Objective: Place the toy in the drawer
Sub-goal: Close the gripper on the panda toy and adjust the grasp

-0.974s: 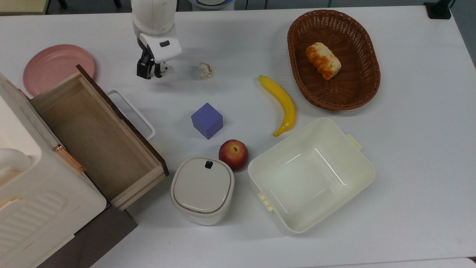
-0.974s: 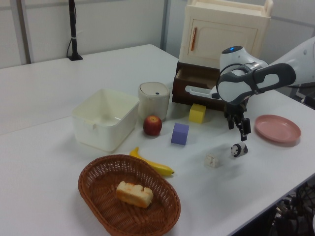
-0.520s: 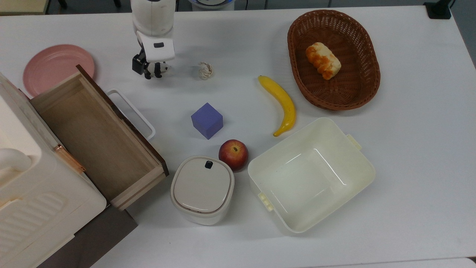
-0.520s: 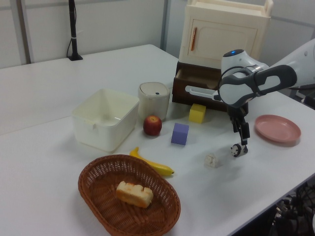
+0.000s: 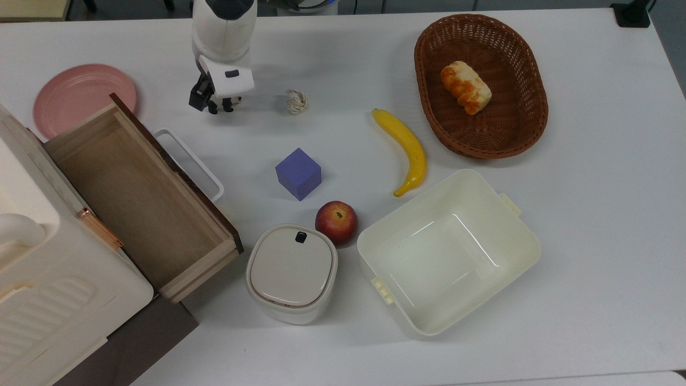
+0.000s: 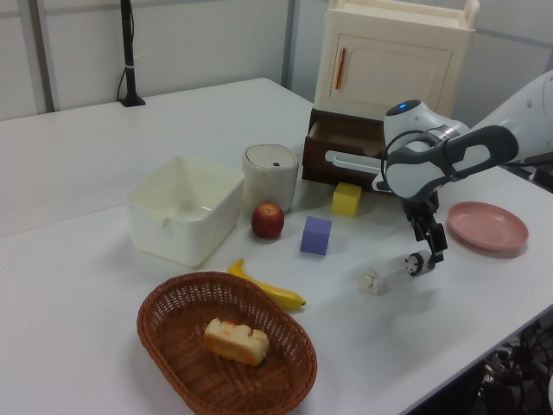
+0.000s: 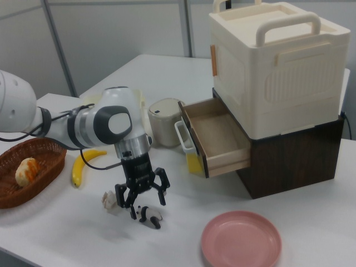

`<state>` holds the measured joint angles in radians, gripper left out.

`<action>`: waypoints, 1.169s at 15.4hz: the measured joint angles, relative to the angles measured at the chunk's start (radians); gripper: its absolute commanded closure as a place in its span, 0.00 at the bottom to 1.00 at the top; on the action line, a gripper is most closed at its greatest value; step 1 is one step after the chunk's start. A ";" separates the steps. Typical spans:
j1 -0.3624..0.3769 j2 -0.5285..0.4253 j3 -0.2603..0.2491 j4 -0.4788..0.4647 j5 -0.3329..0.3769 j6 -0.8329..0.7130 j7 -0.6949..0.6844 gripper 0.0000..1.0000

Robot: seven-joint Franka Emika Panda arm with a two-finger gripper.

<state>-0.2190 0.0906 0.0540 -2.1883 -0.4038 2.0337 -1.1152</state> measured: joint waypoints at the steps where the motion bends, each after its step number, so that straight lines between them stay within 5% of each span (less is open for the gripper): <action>1: -0.001 0.010 0.000 0.000 -0.014 0.000 -0.002 0.00; 6: -0.002 0.036 0.000 0.000 -0.037 0.000 -0.006 0.07; 18: 0.001 0.074 0.005 0.027 -0.044 0.000 -0.014 0.04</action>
<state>-0.2176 0.1643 0.0593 -2.1613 -0.4483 2.0337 -1.1287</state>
